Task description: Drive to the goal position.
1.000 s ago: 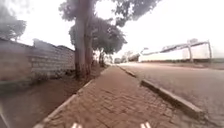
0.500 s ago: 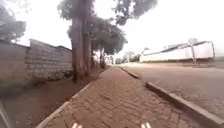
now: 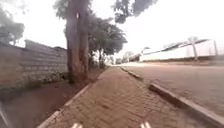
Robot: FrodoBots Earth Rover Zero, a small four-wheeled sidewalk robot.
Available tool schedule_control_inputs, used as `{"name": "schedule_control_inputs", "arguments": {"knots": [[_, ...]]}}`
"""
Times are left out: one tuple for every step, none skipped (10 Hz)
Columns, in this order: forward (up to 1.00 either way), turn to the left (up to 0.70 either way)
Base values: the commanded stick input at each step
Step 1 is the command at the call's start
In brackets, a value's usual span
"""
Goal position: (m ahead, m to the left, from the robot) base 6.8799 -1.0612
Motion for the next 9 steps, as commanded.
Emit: {"name": "schedule_control_inputs", "arguments": {"knots": [[0.70, 0.00], [0.70, 0.00], [0.70, 0.00], [0.70, 0.00], [0.70, 0.00], [0.70, 0.00], [0.70, -0.04], [0.70, -0.19], [0.70, -0.35]]}}
